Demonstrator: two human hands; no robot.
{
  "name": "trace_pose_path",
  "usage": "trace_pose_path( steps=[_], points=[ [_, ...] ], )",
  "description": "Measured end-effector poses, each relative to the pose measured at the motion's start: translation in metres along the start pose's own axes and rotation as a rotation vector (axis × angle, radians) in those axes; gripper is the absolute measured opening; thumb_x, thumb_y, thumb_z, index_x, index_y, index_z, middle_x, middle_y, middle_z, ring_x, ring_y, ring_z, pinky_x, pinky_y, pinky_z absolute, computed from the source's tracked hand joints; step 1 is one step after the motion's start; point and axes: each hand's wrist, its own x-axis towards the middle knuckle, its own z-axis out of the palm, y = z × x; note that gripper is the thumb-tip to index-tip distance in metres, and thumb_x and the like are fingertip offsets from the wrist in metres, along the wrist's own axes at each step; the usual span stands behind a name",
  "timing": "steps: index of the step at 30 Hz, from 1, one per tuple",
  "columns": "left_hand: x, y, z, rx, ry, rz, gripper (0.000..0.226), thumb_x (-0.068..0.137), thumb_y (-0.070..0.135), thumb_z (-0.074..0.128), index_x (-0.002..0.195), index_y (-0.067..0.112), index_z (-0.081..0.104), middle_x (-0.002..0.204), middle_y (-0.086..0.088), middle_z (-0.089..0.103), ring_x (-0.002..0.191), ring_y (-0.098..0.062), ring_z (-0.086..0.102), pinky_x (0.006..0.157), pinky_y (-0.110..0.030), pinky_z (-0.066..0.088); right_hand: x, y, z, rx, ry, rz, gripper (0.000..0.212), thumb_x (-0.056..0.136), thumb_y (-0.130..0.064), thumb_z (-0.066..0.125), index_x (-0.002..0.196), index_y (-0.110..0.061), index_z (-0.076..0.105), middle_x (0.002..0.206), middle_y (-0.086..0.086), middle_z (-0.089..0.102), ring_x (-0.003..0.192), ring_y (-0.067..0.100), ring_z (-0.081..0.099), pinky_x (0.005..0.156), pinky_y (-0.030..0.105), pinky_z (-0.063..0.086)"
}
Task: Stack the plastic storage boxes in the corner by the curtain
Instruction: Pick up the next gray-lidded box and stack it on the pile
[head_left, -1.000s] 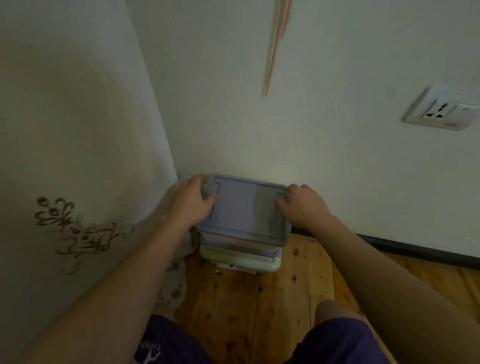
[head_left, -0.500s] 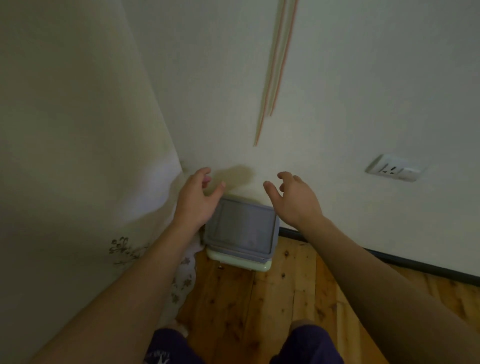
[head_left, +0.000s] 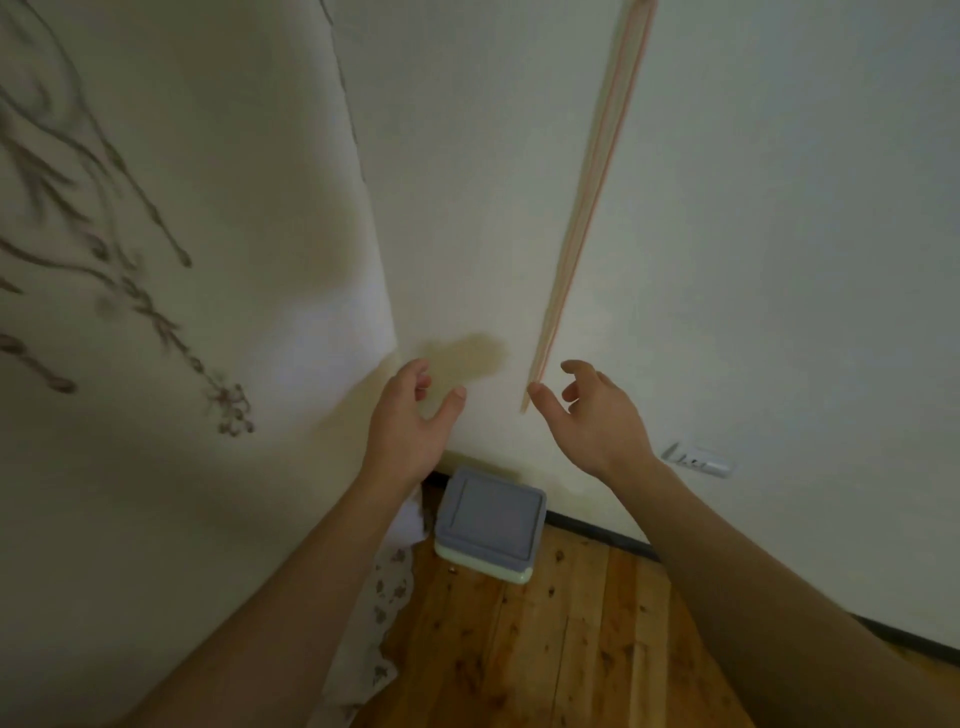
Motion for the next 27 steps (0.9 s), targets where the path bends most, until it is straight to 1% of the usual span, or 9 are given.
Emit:
trace_pose_path(
  steps=[5,8,11,15,16,18,21,24,27],
  points=[
    [-0.021,0.058,-0.053,-0.064,0.057,-0.008,0.057,0.086,0.048,0.064,0.136,0.026,0.048,0.119,0.012,0.058,0.109,-0.004,0.055,0.092,-0.023,0.043,-0.017,-0.049,-0.052,0.123,0.018,-0.018,0.079,0.084,-0.081,0.034,0.140,-0.026,0.044,0.112,-0.008,0.062,0.092,0.008,0.059,0.078,0.029,0.047],
    [-0.037,0.078,-0.083,-0.078,0.093,-0.013,0.054,0.086,0.052,0.063,0.133,0.031,0.049,0.117,0.019,0.057,0.105,0.006,0.054,0.081,-0.012,0.038,-0.034,-0.071,-0.073,0.222,0.045,-0.058,0.072,0.086,-0.076,0.039,0.135,-0.026,0.051,0.103,-0.010,0.062,0.090,0.004,0.059,0.078,0.026,0.046],
    [-0.053,0.092,-0.106,-0.143,0.161,-0.012,0.043,0.086,0.053,0.062,0.126,0.040,0.052,0.110,0.025,0.060,0.100,0.015,0.053,0.078,-0.009,0.037,-0.050,-0.089,-0.083,0.306,0.064,-0.105,0.067,0.085,-0.076,0.040,0.127,-0.027,0.059,0.097,-0.016,0.062,0.089,-0.003,0.059,0.079,0.023,0.048],
    [-0.081,0.108,-0.127,-0.211,0.234,-0.004,0.036,0.087,0.048,0.063,0.121,0.044,0.052,0.105,0.031,0.060,0.100,0.011,0.056,0.075,-0.004,0.042,-0.068,-0.109,-0.091,0.429,0.076,-0.145,0.067,0.083,-0.075,0.045,0.127,-0.027,0.060,0.098,-0.018,0.063,0.091,-0.007,0.058,0.076,0.011,0.043],
    [-0.088,0.110,-0.129,-0.220,0.243,-0.007,0.036,0.087,0.048,0.064,0.121,0.044,0.052,0.106,0.029,0.061,0.100,0.010,0.057,0.075,-0.002,0.042,-0.071,-0.111,-0.091,0.450,0.078,-0.150,0.065,0.084,-0.074,0.047,0.128,-0.028,0.060,0.099,-0.018,0.063,0.091,-0.008,0.058,0.076,0.010,0.042],
    [-0.104,0.116,-0.134,-0.236,0.267,-0.020,0.037,0.086,0.048,0.065,0.121,0.044,0.053,0.107,0.026,0.062,0.099,0.010,0.057,0.076,-0.007,0.042,-0.078,-0.117,-0.093,0.495,0.071,-0.169,0.060,0.085,-0.071,0.050,0.129,-0.031,0.058,0.099,-0.020,0.063,0.092,-0.009,0.058,0.076,0.012,0.044],
    [-0.132,0.124,-0.138,-0.254,0.296,-0.063,0.038,0.084,0.054,0.063,0.120,0.048,0.053,0.105,0.031,0.060,0.098,0.012,0.057,0.077,-0.012,0.042,-0.089,-0.120,-0.096,0.568,0.026,-0.187,0.057,0.085,-0.070,0.052,0.130,-0.037,0.056,0.099,-0.022,0.062,0.092,-0.013,0.056,0.072,0.008,0.042],
    [-0.164,0.133,-0.134,-0.261,0.368,-0.088,0.051,0.081,0.060,0.061,0.128,0.045,0.049,0.110,0.028,0.060,0.102,0.007,0.059,0.081,-0.018,0.048,-0.101,-0.119,-0.100,0.605,-0.053,-0.245,0.055,0.086,-0.067,0.054,0.132,-0.038,0.054,0.099,-0.023,0.062,0.093,-0.015,0.054,0.071,-0.001,0.039],
    [-0.204,0.144,-0.125,-0.211,0.443,-0.096,0.052,0.082,0.062,0.059,0.129,0.048,0.045,0.110,0.031,0.058,0.100,0.011,0.057,0.068,-0.007,0.047,-0.120,-0.114,-0.104,0.592,-0.174,-0.348,0.063,0.080,-0.072,0.049,0.134,-0.040,0.050,0.102,-0.023,0.063,0.095,-0.010,0.057,0.074,0.006,0.041]
  ],
)
